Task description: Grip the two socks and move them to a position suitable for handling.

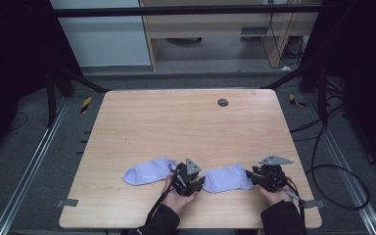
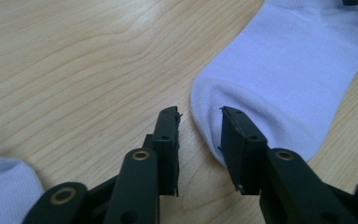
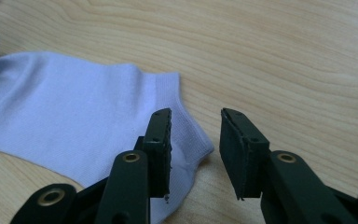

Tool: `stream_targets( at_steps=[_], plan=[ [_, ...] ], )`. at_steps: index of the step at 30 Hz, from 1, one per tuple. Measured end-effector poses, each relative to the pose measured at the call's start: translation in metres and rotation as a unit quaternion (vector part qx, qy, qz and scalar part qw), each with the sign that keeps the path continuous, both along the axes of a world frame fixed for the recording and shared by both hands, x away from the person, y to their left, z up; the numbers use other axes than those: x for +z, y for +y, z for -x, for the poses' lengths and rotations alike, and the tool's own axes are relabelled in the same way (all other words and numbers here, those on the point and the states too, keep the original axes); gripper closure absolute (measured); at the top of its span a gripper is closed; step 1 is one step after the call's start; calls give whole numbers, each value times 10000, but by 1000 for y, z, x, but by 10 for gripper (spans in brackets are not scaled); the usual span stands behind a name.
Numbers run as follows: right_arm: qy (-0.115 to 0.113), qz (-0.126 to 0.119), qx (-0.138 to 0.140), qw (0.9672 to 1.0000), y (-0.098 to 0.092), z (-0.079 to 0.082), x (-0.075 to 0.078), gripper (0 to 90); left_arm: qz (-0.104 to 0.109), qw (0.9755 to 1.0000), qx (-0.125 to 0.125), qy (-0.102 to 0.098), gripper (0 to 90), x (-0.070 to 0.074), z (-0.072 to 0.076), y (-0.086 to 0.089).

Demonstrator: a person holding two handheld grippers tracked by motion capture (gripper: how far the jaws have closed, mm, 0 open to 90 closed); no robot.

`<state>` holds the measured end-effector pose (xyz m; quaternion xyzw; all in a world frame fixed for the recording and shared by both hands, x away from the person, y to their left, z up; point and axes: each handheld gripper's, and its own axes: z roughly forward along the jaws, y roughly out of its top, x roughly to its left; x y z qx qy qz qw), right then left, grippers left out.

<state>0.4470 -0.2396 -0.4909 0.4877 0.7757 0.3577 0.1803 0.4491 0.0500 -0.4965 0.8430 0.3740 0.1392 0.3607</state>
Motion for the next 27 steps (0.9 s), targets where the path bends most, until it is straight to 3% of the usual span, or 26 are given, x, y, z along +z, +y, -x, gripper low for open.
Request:
stream_targets(
  at_steps=[11, 17, 27],
  plan=[
    [193, 167, 54, 9997, 1, -3, -5, 792, 50, 9999, -4, 94, 835, -1, 1, -3],
    [259, 101, 74, 9996, 2, -2, -3, 857, 62, 9999, -40, 119, 881, -1, 1, -4],
    [1, -58, 171, 9998, 5, 11, 18, 864, 171, 9997, -164, 48, 889, 11, 5, 3]
  ],
)
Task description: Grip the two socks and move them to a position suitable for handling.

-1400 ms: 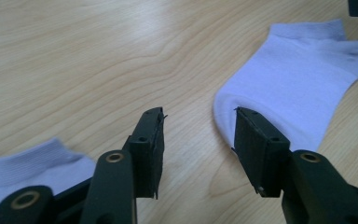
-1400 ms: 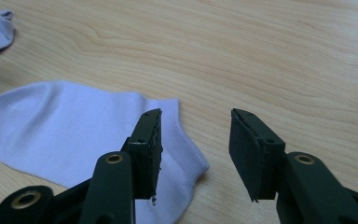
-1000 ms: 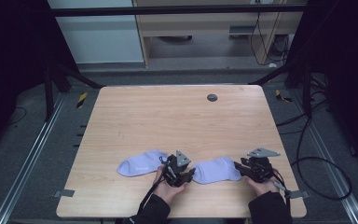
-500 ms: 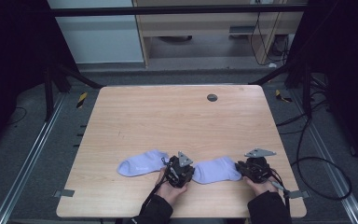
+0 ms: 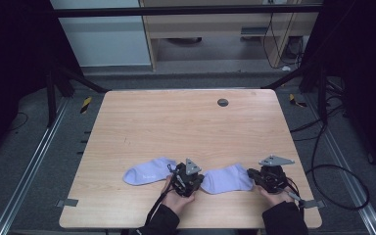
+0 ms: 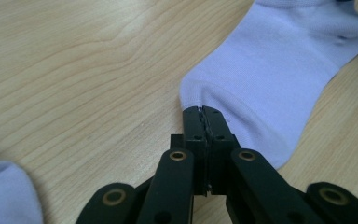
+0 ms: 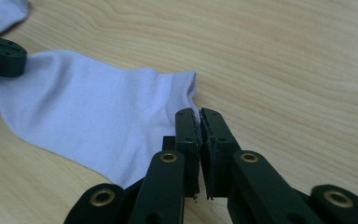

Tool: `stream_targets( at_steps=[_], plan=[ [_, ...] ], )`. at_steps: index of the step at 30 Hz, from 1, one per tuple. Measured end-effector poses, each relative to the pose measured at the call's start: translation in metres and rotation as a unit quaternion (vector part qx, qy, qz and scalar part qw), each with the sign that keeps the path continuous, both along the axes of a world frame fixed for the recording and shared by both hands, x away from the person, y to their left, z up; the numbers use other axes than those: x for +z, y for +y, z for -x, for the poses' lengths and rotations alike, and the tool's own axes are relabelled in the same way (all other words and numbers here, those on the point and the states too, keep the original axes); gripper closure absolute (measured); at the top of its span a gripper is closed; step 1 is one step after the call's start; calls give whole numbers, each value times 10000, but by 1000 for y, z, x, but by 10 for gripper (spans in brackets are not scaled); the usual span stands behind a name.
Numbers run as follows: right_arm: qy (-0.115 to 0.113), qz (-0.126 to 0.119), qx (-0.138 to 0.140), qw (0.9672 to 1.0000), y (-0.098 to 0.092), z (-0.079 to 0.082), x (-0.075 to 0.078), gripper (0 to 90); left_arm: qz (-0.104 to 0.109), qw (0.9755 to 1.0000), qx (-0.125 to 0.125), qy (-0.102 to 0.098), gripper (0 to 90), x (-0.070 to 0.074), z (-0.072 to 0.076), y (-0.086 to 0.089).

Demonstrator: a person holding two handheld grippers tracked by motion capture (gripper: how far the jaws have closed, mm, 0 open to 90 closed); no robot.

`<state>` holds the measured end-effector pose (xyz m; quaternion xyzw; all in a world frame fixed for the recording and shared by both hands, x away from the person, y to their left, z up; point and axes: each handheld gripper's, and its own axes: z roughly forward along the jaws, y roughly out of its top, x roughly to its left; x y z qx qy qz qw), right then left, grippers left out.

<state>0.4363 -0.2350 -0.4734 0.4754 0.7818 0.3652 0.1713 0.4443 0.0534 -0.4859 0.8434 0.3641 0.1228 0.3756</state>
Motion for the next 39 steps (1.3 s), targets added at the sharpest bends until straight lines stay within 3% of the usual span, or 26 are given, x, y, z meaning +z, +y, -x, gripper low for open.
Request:
stream_targets(
  at_steps=[7, 13, 17, 26, 32, 39],
  plan=[
    [-273, -132, 135, 9994, 8, 12, 21, 866, 19, 9999, -73, -89, 890, 18, 5, 10],
    [-355, -177, 350, 9986, 20, 18, 30, 866, -24, 9999, -65, -155, 889, 31, 8, 29],
    [-318, -228, 458, 9982, 31, 19, 31, 866, -55, 9999, -35, -86, 889, 33, 8, 45],
    [-89, -131, 749, 9971, 57, 19, 18, 865, -221, 9996, -9, 146, 889, 19, 14, 65],
    [121, -121, 798, 9967, 66, 16, 6, 864, -323, 9991, 22, 286, 888, 7, 15, 72],
    [261, -4, 797, 9965, 70, 15, -4, 860, -443, 9986, 77, 271, 864, 1, 13, 73]
  ],
)
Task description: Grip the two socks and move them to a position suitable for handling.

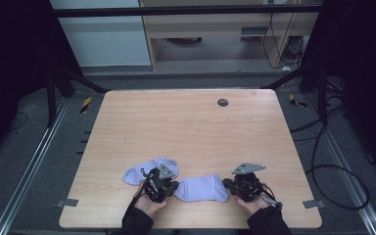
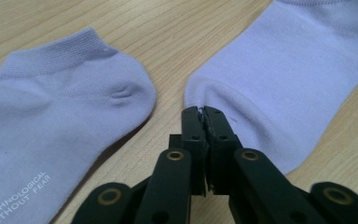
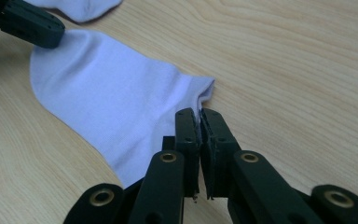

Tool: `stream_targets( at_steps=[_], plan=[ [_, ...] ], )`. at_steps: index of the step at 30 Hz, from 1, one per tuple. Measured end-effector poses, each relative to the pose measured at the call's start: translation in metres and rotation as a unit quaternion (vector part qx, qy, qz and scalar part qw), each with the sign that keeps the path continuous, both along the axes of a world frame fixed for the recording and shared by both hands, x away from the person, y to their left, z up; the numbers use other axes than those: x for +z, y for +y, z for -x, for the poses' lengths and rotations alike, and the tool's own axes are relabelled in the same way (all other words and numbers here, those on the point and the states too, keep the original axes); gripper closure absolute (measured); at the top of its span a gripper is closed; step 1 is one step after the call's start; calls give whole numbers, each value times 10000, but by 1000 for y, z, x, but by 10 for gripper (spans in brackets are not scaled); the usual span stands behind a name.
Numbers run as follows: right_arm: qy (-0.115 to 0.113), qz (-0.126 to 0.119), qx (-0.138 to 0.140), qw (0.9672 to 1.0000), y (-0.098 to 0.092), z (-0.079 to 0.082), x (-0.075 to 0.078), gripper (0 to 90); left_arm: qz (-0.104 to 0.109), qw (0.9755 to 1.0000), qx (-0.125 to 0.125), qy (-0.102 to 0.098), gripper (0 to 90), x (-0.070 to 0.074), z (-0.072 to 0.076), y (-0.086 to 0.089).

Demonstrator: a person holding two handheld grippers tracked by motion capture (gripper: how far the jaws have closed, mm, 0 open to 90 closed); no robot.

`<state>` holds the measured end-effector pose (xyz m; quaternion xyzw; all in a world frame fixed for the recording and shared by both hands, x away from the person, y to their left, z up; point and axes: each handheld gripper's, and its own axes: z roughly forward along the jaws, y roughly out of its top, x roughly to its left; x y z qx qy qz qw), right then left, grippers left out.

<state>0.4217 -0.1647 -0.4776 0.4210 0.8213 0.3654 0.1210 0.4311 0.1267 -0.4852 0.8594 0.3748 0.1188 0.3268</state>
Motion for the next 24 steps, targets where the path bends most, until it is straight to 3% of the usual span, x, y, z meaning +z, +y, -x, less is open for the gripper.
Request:
stream_targets(
  at_steps=[5, 13, 24],
  plan=[
    [-88, 64, -85, 9999, -2, 0, -3, 780, 144, 9998, 79, -118, 743, 5, 3, 5],
    [-338, -148, -279, 9989, -7, -4, 7, 681, 358, 9979, 345, -415, 586, 21, 2, 25],
    [-446, -423, -319, 9976, 11, -14, 25, 547, 575, 9921, 899, -661, 474, 36, -1, 82]
  ],
)
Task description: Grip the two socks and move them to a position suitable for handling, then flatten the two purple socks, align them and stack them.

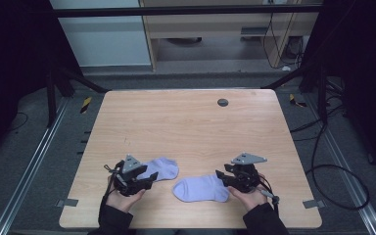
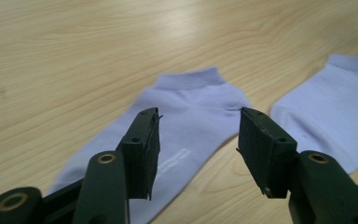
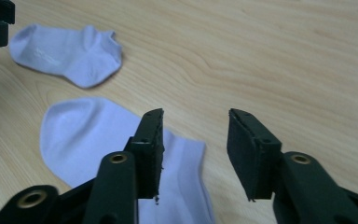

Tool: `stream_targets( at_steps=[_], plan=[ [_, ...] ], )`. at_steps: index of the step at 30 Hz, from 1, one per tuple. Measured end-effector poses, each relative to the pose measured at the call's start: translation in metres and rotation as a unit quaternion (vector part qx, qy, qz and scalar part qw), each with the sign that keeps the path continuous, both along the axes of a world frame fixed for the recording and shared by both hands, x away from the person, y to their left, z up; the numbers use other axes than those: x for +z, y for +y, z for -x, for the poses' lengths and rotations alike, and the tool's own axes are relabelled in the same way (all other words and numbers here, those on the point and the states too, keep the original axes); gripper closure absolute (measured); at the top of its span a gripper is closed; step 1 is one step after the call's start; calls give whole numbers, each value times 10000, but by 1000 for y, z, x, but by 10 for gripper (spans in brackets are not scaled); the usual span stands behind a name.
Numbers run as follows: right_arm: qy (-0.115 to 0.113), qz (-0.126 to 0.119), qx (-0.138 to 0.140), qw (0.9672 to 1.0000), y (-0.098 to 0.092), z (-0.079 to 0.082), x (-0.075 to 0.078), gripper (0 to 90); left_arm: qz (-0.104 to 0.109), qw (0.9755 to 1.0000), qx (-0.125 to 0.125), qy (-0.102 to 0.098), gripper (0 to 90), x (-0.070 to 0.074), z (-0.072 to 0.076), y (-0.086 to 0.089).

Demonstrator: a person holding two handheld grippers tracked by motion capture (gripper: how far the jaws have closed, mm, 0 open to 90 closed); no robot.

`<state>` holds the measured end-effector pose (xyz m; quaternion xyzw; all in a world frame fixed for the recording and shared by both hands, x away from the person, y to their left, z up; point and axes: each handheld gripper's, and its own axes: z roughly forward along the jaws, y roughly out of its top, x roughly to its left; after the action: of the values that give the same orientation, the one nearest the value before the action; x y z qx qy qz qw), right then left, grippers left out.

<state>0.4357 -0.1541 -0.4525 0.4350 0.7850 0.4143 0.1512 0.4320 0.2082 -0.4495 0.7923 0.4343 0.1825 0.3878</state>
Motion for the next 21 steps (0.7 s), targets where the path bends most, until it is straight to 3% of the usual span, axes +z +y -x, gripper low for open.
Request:
stream_targets(
  at_steps=[5, 14, 21],
  plan=[
    [-149, -36, 105, 9998, 20, -4, 7, 497, 0, 9997, 249, -9, 461, -2, -2, 23],
    [-154, -86, 177, 9997, 58, -21, 10, 470, -74, 9973, 726, 55, 457, -11, -9, 60],
    [-93, -84, 223, 9997, 81, -31, 4, 471, -165, 9952, 961, 124, 476, -19, -14, 74]
  ],
)
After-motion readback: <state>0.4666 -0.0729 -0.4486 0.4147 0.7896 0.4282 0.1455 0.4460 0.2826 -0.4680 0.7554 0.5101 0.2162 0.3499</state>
